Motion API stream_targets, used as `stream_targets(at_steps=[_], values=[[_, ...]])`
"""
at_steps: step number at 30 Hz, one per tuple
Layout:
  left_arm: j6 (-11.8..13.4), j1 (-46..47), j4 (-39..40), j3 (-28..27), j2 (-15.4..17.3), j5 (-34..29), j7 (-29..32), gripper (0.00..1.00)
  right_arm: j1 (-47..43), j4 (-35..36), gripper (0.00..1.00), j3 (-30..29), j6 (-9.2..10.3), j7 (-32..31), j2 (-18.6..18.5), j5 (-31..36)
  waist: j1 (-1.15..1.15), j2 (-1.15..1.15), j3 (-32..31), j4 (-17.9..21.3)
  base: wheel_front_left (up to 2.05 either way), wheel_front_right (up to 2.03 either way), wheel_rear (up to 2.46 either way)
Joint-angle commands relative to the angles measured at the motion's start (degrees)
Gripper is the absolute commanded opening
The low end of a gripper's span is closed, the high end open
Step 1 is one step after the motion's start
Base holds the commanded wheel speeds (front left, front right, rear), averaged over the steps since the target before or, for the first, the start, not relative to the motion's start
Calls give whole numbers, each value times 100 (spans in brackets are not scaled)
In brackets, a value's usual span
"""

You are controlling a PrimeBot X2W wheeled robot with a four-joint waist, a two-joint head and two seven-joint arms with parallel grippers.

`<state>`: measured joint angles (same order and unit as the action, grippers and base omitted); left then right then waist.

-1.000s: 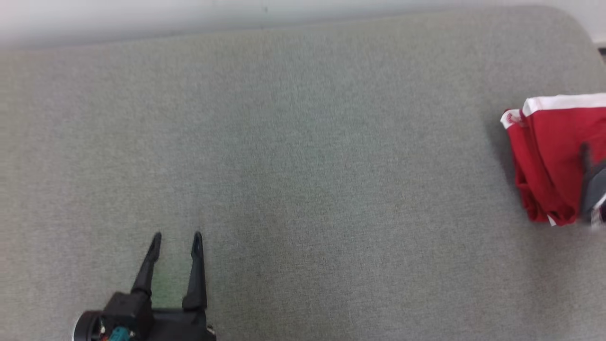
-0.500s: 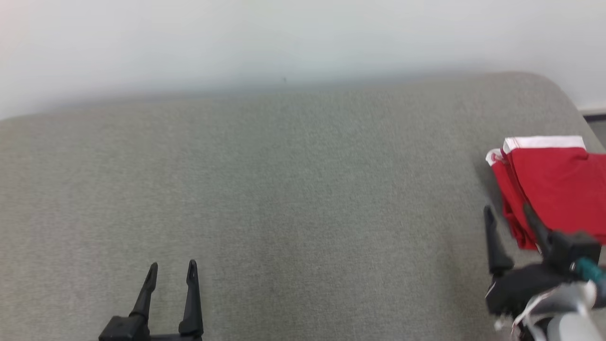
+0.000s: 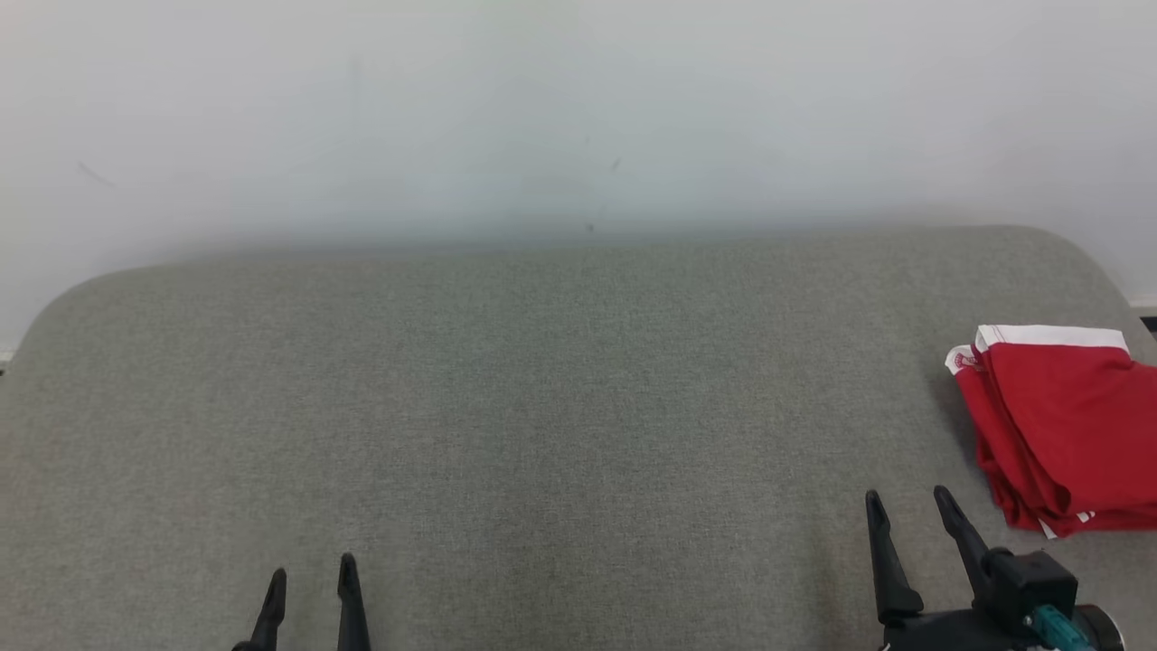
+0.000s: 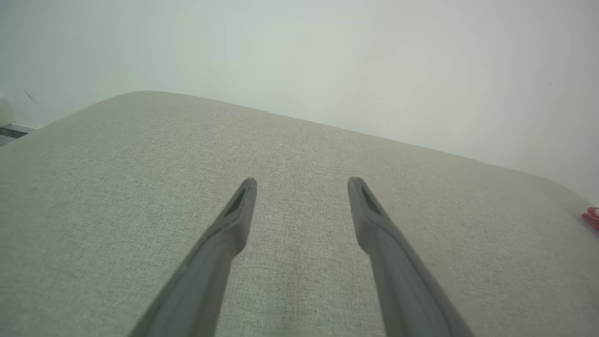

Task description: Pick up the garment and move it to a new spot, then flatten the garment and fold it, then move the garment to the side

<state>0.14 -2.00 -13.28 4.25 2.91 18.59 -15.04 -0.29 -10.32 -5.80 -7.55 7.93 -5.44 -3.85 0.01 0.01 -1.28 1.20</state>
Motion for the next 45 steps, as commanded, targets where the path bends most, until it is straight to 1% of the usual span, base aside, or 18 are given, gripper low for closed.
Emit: stream_targets(at_steps=[1, 6, 13, 19, 26, 30, 45], values=[[39, -84, -14, -18, -2, 71, -16, 100, -95, -40, 100, -29, 17, 63, 44, 22, -1, -1, -83, -64, 0, 0, 0], [71, -201, -93, -111, -2, -53, -16, 100, -81, -245, 100, -61, 17, 204, 195, 145, -1, -1, -166, -86, 0, 0, 0], [61, -266, -79, -226, -2, -113, -16, 100, 2, -482, 100, -32, 17, 316, 254, 234, -1, -1, -179, -60, 0, 0, 0], [45, -270, -76, -213, -3, -145, -16, 100, 58, -609, 100, -48, 17, 360, 263, 228, -1, -1, -151, -19, 0, 0, 0], [-70, -206, -109, -199, -1, -110, -16, 100, 119, -718, 100, -78, 17, 404, 267, 142, -1, -1, -131, 3, 0, 0, 0], [-91, -189, -134, -208, -2, -135, -16, 100, 130, -763, 100, -80, 17, 421, 269, 152, -1, -1, -134, 0, 0, 0, 0], [-62, -152, -220, -199, -3, -344, -16, 100, 198, -845, 100, 21, 17, 486, 269, 100, -1, -1, -49, 9, 0, 0, 0]])
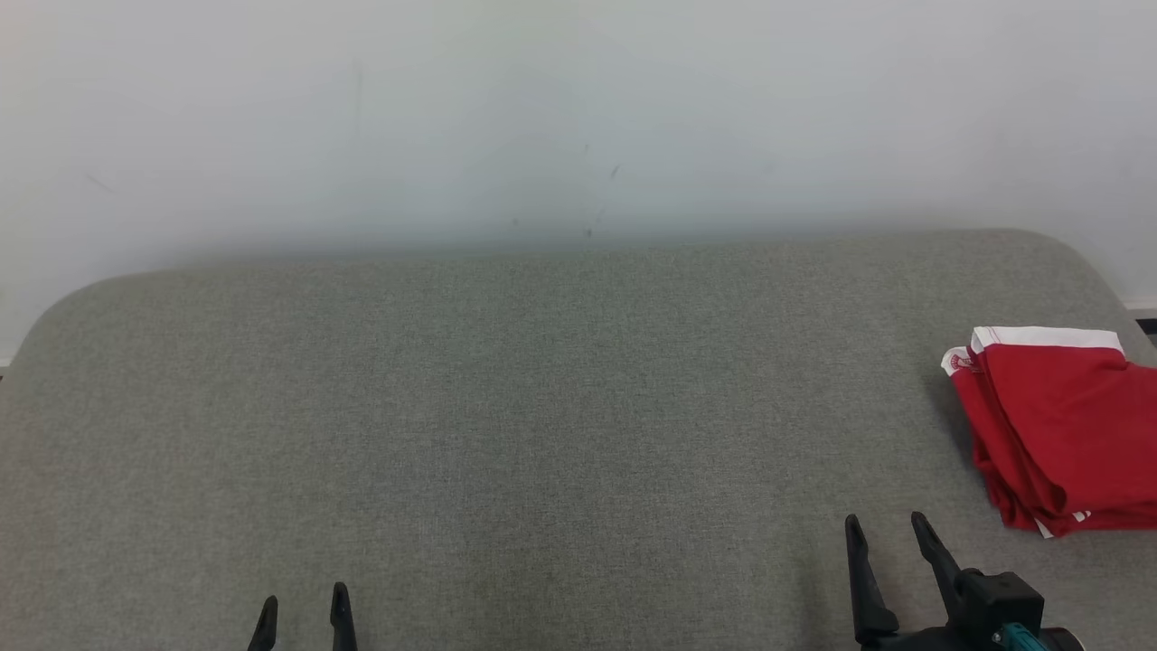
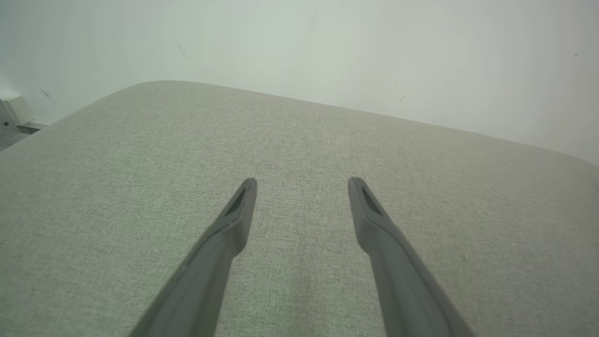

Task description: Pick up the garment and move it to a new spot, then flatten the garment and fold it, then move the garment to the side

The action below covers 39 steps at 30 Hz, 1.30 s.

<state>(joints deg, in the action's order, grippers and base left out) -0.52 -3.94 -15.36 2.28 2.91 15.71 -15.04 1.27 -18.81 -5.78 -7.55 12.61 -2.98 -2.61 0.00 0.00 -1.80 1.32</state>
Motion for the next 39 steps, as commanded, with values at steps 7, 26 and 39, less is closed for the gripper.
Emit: stream_targets(at_steps=[7, 26, 39], values=[[-12, -28, -200, -31, -5, 135, 74, 0, -31, -220, 0, 4, -1, -73, 10, -158, 0, 0, 15, -11, 0, 0, 0], [-183, 237, -103, -235, -4, 1997, 581, 0, 91, -15, 0, 5, 1, -516, 10, -2348, 0, 0, 43, -29, 0, 0, 0], [-272, 381, -54, -347, -3, 2978, 852, 0, 164, 83, 0, -4, 2, -753, 10, -3489, 0, 0, 61, -41, 0, 0, 0]])
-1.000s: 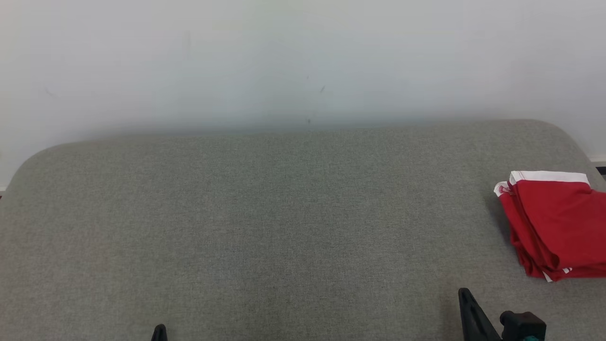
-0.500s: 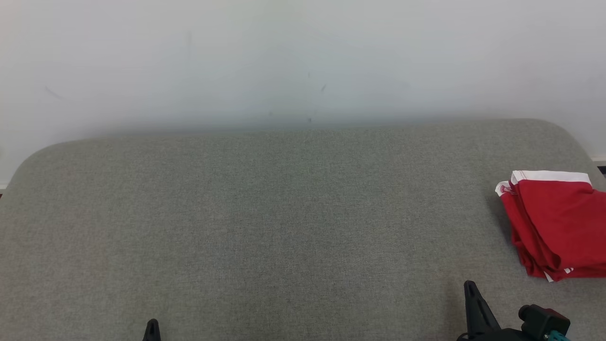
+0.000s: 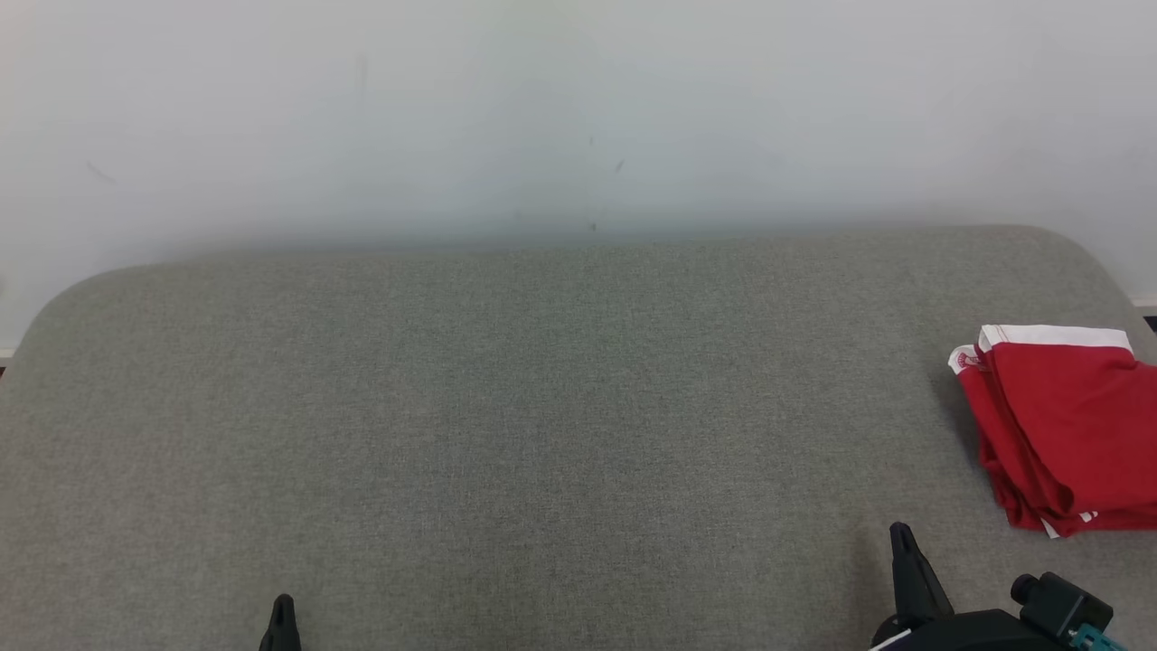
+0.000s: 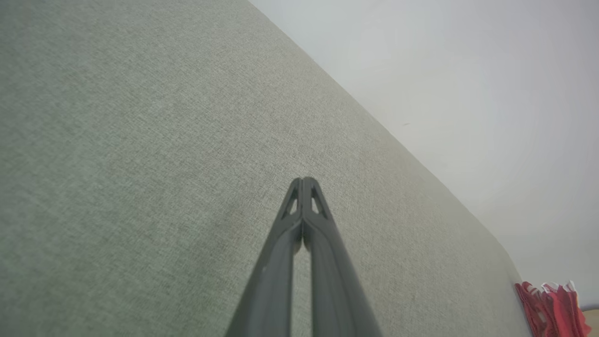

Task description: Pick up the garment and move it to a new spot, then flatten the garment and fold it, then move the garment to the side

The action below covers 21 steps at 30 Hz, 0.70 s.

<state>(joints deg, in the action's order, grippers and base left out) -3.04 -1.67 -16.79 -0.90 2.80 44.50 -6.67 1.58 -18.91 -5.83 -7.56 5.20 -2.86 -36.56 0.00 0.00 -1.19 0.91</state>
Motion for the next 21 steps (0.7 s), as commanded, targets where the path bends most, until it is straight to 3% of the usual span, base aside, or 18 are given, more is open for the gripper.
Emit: stream_targets(at_steps=[1, 21], values=[[-29, 166, 92, -38, 8, 170, 36, 0, 138, 99, 0, -1, 4, -29, -2, -185, 0, 0, 1, -1, 0, 0, 0], [-158, 366, 155, -198, 9, 1537, 421, 0, 246, 223, 0, -24, 6, -371, -3, -1775, 0, 0, 31, -21, 0, 0, 0]])
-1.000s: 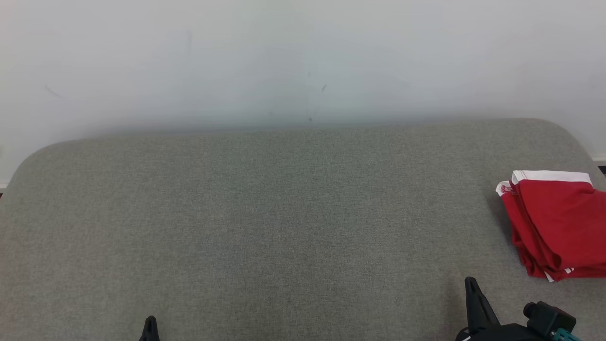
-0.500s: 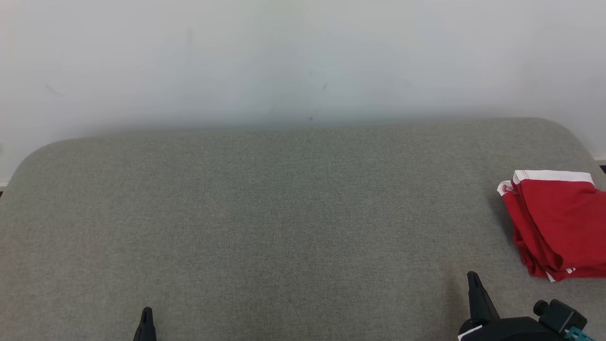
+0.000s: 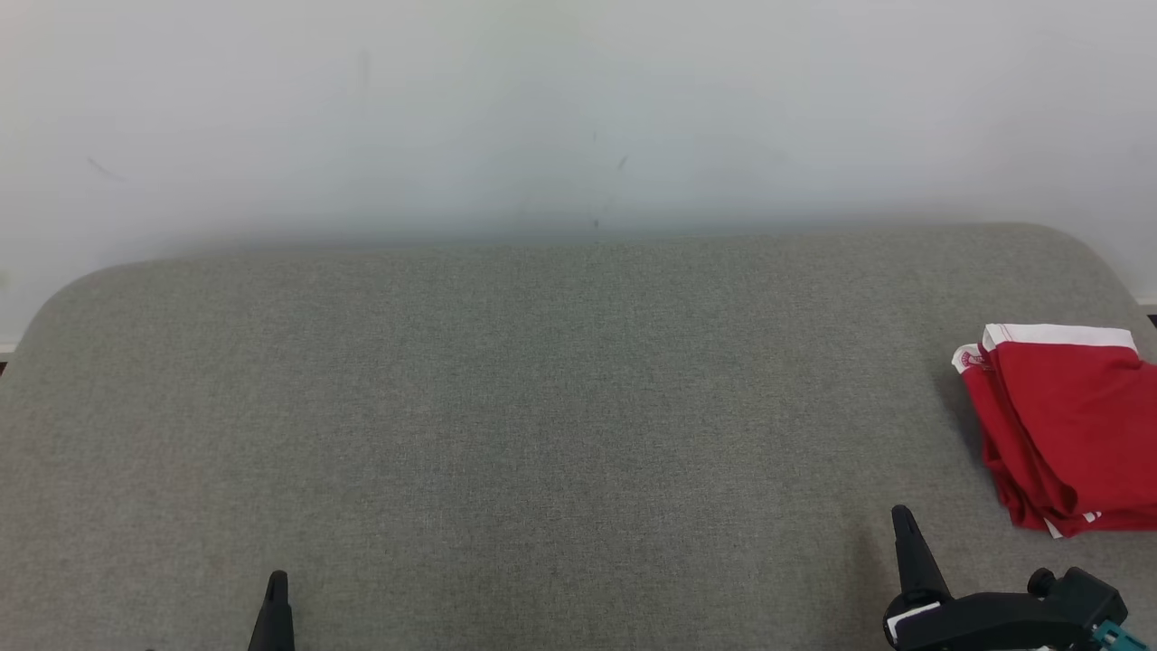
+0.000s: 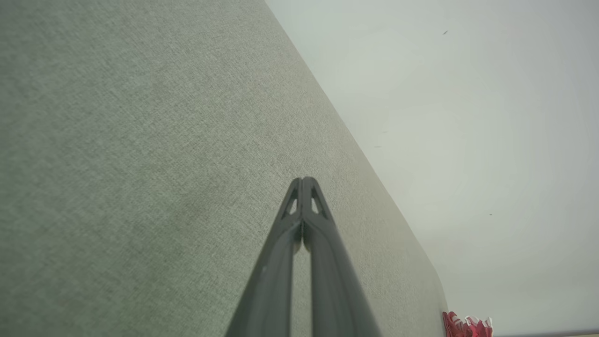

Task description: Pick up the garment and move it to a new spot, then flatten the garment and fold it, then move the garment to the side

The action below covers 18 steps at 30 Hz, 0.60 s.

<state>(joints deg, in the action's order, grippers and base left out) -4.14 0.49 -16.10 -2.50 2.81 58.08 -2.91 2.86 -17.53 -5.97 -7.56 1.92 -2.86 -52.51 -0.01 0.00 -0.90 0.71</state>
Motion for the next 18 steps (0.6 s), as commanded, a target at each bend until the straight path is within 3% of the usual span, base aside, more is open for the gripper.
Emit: stream_targets(at_steps=[1, 18], values=[[-51, 158, 89, -44, 8, 232, 57, 0, 123, 89, 0, -10, 6, -54, -2, -251, 0, 0, 3, -2, 0, 0, 0], [-139, 283, 126, -150, 9, 1149, 314, 0, 194, 169, 0, -25, 8, -288, -2, -1307, 0, 0, 27, -18, 0, 0, 0]])
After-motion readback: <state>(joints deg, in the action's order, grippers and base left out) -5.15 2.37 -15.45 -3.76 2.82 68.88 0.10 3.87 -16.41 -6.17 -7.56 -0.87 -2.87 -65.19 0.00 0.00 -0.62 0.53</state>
